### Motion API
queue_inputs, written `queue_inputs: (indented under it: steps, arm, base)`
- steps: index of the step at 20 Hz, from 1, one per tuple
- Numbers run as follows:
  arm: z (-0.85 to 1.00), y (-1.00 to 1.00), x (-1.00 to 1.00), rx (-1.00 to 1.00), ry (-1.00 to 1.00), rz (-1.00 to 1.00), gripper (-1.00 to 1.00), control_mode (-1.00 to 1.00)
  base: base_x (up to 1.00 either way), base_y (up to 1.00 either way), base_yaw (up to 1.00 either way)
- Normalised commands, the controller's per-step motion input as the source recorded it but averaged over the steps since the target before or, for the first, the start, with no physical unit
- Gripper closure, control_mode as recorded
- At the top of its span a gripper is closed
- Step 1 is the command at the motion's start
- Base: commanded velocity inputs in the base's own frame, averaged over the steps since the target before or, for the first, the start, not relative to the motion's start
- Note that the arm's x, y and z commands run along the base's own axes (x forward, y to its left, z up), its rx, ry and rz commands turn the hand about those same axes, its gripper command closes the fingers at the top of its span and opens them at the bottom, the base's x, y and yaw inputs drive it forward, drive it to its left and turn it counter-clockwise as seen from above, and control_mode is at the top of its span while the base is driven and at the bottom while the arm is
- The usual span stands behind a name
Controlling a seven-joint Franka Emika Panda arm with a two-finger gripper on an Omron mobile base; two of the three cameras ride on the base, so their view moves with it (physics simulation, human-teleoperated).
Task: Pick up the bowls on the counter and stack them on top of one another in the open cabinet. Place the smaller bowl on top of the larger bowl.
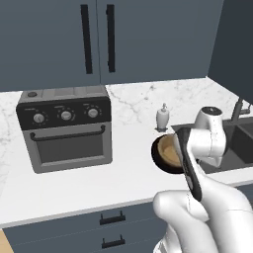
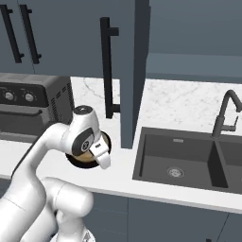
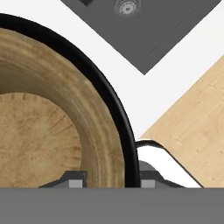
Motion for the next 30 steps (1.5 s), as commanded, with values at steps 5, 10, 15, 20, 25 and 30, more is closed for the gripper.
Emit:
queue_inputs:
  steps: [5, 10, 15, 20, 25, 30]
  arm:
    - [0.53, 0.22, -0.9, -0.11, 0.0, 0.18, 1.0, -1.0]
    - [0.6, 0.2, -0.31, -0.03, -0.13, 0.14, 1.0, -1.0]
    - [0.43, 0.01, -0.08, 0.01, -0.19, 0.01, 1.0, -1.0]
    - [0.0, 0.0, 0.0, 0.0, 0.0, 0.0, 1.0, -1.0]
    - [0.0, 0.0, 0.0, 0.0, 0.0, 0.0, 1.0, -1.0]
    - [0.0, 0.0, -0.06, 0.0, 0.0, 0.0, 1.0, 1.0]
  base:
    - [0.0, 0.0, 0.0]
    - [0.0, 0.0, 0.0]
    - [0.0, 0.0, 0.0]
    - [0.0, 0.0, 0.0]
    - [0.0, 0.0, 0.0]
    - [-0.67, 0.0, 0.0]
